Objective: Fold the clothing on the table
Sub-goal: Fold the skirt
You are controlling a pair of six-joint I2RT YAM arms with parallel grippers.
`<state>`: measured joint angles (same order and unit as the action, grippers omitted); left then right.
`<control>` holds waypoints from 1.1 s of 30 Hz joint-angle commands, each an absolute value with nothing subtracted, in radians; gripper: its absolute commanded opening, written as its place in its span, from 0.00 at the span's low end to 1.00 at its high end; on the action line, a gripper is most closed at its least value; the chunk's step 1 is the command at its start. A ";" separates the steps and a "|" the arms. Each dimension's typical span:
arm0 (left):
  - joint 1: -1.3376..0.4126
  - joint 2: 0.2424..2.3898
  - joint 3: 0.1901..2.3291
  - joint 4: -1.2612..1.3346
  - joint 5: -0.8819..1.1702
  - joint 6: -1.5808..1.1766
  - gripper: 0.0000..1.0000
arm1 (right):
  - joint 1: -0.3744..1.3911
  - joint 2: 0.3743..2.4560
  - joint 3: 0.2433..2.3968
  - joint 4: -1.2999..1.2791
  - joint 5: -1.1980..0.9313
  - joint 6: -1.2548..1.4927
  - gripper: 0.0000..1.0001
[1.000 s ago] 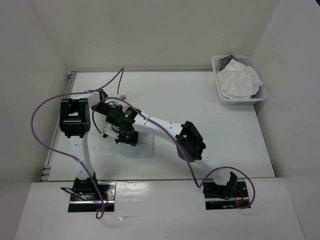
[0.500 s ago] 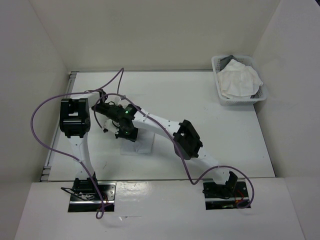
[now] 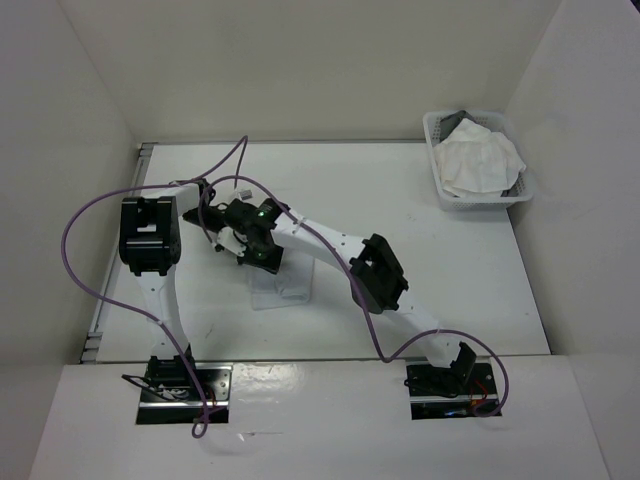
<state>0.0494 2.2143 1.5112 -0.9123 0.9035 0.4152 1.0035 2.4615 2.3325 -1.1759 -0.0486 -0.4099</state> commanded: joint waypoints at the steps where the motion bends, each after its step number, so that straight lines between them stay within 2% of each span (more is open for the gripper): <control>1: 0.046 2.157 1.519 -0.917 0.950 0.428 0.06 | 1.017 2.431 2.378 -1.173 -0.060 -0.405 0.18; 3: 0.046 2.157 1.519 -0.917 0.950 0.428 0.06 | 1.029 2.431 2.387 -1.183 -0.069 -0.396 0.24; 4: 0.046 2.157 1.519 -0.917 0.950 0.428 0.06 | 1.038 2.431 2.387 -1.183 -0.069 -0.396 0.31; 6: 0.046 2.157 1.519 -0.917 0.950 0.428 0.06 | 1.049 2.422 2.387 -1.183 -0.078 -0.396 0.31; 9: 0.046 2.157 1.519 -0.917 0.950 0.428 0.06 | 1.078 2.413 2.387 -1.183 -0.087 -0.396 0.37; 15: 0.046 2.166 1.519 -0.917 0.950 0.428 0.06 | 1.118 2.404 2.407 -1.201 -0.126 -0.387 0.39; 16: 0.046 2.166 1.519 -0.917 0.950 0.428 0.06 | 1.127 2.395 2.407 -1.201 -0.142 -0.387 0.46; 19: 0.046 2.166 1.519 -0.917 0.950 0.428 0.06 | 1.140 2.381 2.407 -1.212 -0.172 -0.387 0.52; 22: 0.046 2.166 1.519 -0.917 0.950 0.428 0.06 | 1.140 2.333 2.396 -1.223 -0.172 -0.396 0.64; 23: 0.046 2.166 1.519 -0.917 0.950 0.428 0.09 | 1.140 2.318 2.376 -1.209 -0.123 -0.396 0.72; 26: 0.046 2.166 1.519 -0.926 0.950 0.437 0.12 | 1.128 2.244 2.321 -1.164 -0.040 -0.396 0.82; 31: 0.046 2.148 1.519 -0.927 0.959 0.456 0.24 | 1.043 2.123 2.215 -1.088 0.141 -0.373 0.86; 33: 0.046 2.115 1.519 -0.927 0.959 0.456 0.37 | 0.971 2.111 2.186 -1.069 0.175 -0.373 0.87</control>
